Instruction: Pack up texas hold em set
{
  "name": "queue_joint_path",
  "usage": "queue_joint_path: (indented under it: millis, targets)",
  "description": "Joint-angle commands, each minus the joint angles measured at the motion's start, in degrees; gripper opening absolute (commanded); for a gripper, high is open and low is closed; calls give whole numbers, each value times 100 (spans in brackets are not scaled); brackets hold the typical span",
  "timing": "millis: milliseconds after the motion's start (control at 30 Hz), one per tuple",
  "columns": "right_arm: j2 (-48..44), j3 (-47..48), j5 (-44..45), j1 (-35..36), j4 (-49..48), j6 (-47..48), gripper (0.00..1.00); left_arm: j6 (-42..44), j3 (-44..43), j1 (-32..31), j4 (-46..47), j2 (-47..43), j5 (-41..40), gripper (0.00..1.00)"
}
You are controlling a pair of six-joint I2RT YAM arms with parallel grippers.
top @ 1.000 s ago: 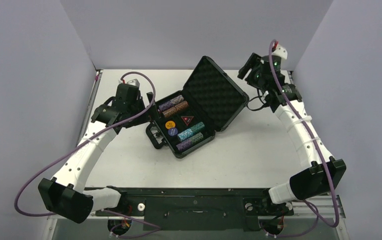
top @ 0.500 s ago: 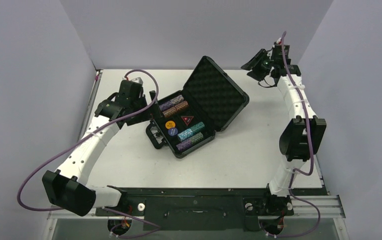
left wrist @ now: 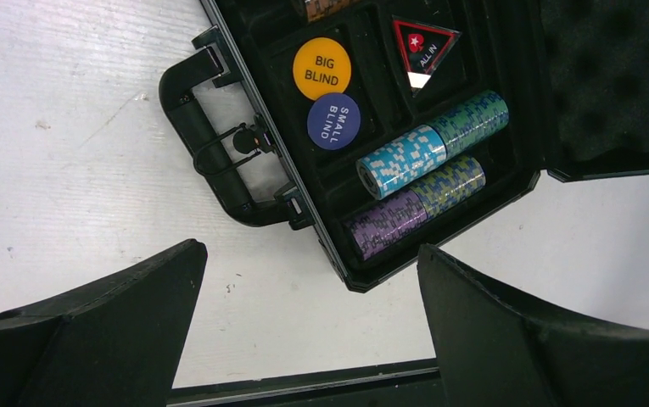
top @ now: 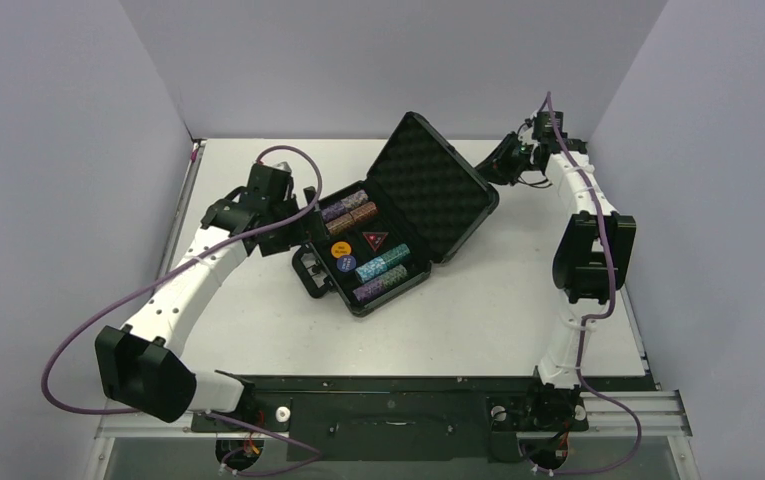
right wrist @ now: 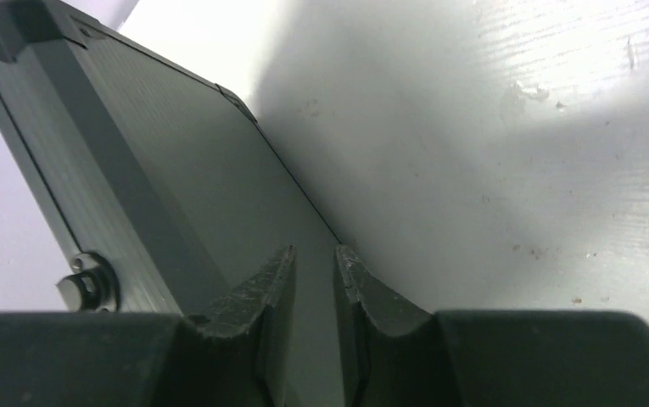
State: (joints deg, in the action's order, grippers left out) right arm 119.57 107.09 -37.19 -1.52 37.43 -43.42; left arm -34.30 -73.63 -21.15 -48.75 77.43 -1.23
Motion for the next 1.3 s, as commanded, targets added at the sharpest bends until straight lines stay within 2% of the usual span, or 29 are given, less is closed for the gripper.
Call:
queue_joint_path:
  millis: [0, 133, 367, 733, 1267]
  targets:
    - [-124, -131, -511, -6, 58, 268, 18, -222, 76, 89, 330, 20, 71, 94]
    - [-150, -200, -694, 70, 41, 303, 15, -312, 339, 266, 476, -125, 120, 94]
    - [-223, -240, -837, 117, 196, 413, 11, -424, 821, 1000, 500, -428, 493, 94]
    - [-642, -368, -816, 565, 336, 456, 9, -830, 1385, 1473, 543, -501, 583, 94]
    - [-451, 90, -778, 955, 222, 172, 9, -925, 1717, 1630, 709, -516, 783, 92]
